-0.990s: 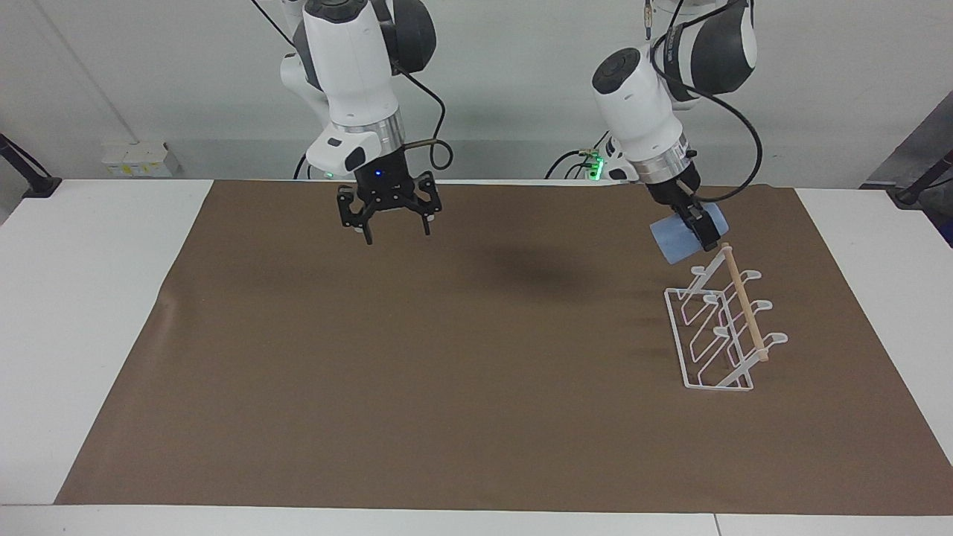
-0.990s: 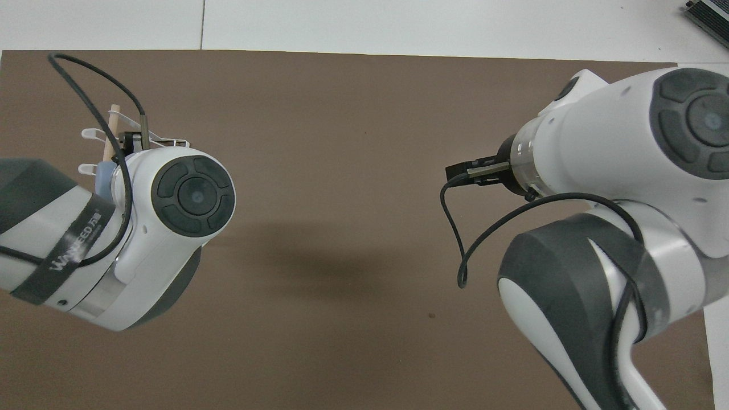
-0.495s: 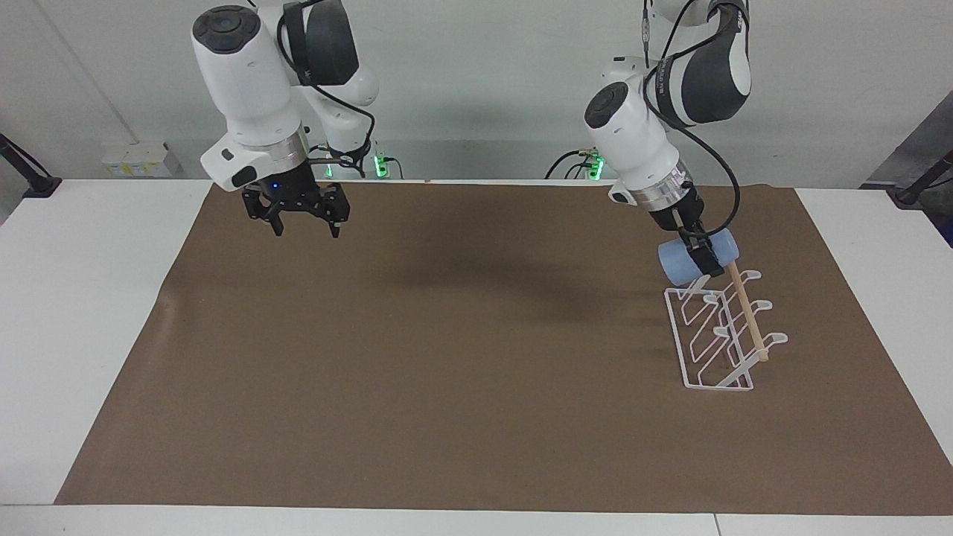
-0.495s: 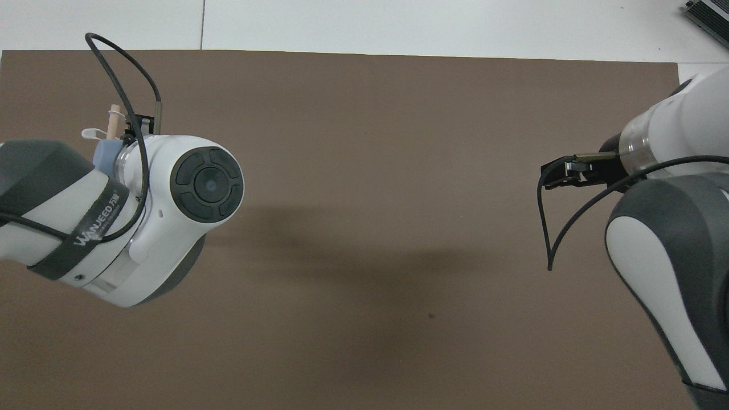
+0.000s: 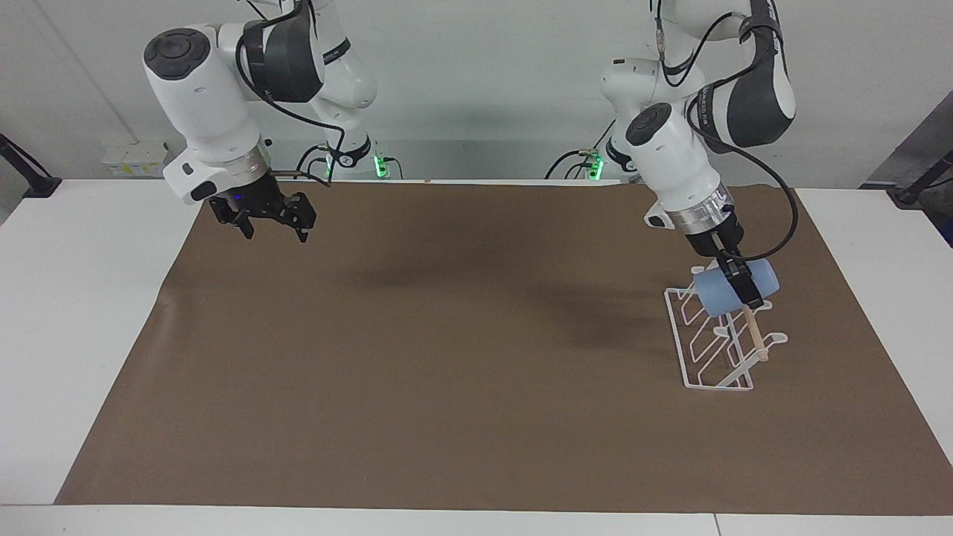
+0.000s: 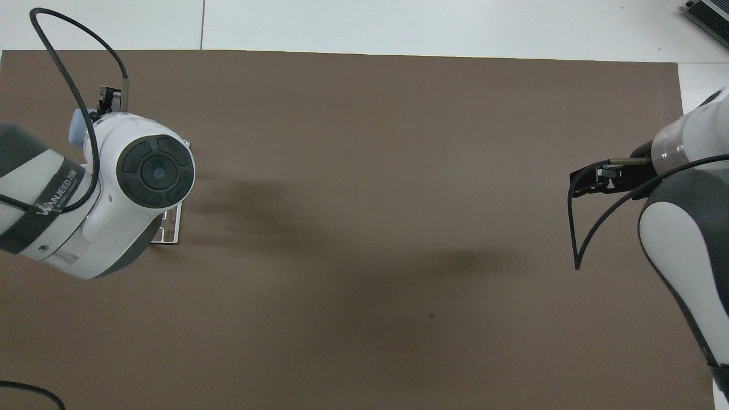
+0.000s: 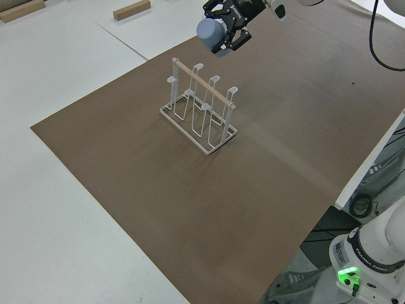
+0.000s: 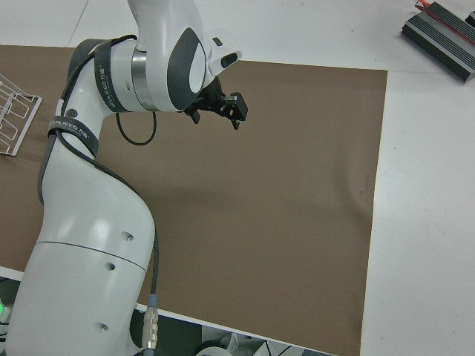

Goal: Hang cup on cup holder
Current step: 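Hang the cup on a rack hook with the left gripper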

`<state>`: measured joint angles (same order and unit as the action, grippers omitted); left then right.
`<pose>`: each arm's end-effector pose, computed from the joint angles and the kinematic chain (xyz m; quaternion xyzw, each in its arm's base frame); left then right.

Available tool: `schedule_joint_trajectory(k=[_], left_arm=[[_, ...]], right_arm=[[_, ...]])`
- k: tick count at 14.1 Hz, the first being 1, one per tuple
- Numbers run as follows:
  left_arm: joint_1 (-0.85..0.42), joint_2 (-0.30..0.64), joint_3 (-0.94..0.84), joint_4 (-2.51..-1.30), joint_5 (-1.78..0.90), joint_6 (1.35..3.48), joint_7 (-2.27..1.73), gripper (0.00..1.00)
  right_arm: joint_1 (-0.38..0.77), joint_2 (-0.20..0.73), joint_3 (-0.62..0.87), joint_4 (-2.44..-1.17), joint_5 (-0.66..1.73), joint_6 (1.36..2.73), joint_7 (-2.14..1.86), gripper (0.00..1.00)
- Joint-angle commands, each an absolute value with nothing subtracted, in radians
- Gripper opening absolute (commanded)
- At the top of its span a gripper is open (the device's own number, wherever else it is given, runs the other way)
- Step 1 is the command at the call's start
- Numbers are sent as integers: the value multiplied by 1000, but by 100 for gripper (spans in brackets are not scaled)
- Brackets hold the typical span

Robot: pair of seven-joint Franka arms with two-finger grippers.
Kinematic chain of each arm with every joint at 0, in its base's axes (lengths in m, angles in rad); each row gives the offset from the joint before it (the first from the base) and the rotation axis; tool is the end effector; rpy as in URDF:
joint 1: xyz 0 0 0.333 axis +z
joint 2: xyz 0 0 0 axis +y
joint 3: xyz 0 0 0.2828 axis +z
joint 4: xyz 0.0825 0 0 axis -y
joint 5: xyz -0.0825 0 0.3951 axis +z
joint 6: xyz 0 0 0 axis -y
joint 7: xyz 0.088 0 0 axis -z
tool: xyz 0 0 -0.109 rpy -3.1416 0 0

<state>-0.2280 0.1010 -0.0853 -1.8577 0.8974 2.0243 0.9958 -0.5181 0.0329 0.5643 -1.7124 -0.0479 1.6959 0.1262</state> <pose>0.5959 -0.1429 0.4505 -0.6082 0.6895 0.1026 0.3797 0.5765 0.0186 0.5153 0.9990 -0.0364 -0.0207 0.0167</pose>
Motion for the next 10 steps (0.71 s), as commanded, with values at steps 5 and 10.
schedule_joint_trajectory(k=[5,10], left_arm=[[-187,187,-89,-1786,953,2048,992,0],[-176,187,-91,-1787,980,2013,991,0]], right_arm=[[-531,-2,561,-1735,-18,1712,98,100],[-526,0,563,-1733,-18,1713,94,100]])
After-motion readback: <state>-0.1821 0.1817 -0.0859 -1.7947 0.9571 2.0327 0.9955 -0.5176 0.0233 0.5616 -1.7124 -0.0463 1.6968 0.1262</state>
